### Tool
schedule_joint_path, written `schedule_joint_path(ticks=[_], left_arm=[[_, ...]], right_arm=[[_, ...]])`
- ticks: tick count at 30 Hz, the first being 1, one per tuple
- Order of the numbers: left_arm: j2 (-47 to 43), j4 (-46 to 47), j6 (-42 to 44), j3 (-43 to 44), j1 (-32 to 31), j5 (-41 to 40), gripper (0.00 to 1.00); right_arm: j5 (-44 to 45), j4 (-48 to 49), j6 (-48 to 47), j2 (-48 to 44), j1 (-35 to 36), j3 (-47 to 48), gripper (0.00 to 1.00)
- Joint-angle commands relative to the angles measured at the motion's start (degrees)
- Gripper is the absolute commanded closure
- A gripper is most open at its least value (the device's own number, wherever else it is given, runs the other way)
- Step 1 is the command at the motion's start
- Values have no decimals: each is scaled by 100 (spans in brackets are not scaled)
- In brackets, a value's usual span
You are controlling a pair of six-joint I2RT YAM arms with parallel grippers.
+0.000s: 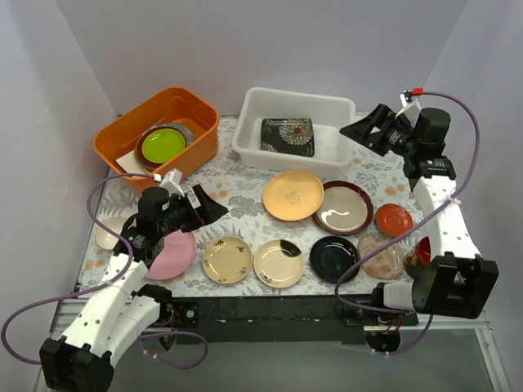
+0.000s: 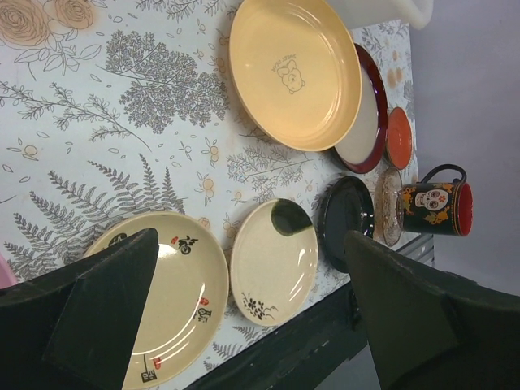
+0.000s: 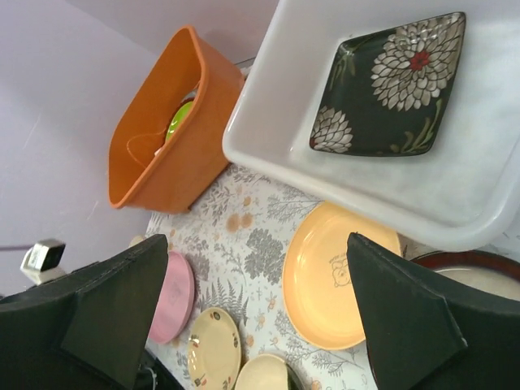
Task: Place the plates into the plastic bin on the countertop
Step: Place the plate in the plastic bin, then pick up the plate at the center of the board.
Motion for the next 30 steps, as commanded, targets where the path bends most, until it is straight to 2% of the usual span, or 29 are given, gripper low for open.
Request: schedule_joint_path(ticks=[1,8,15,22,30], left_arm=[[179,202,105,55,-25,146,2],[531,298,70,-50,-17,277,2],[663,404,18,-164,-17,339,2],[865,632,-254,-270,-60,497,2],[1366,1036,-422,-121,-605,129,2]], right_arm=[[-361,-114,-335,-636,10,-435,2],[-1,-904,-924,-1603,27,-1673,2],[87,-1871,-1637,-2051,63,-2184,4],[140,-1916,-1602,-2307,282,-2738,5],[210,-1881,-1443,-2184,555,-3125,5]])
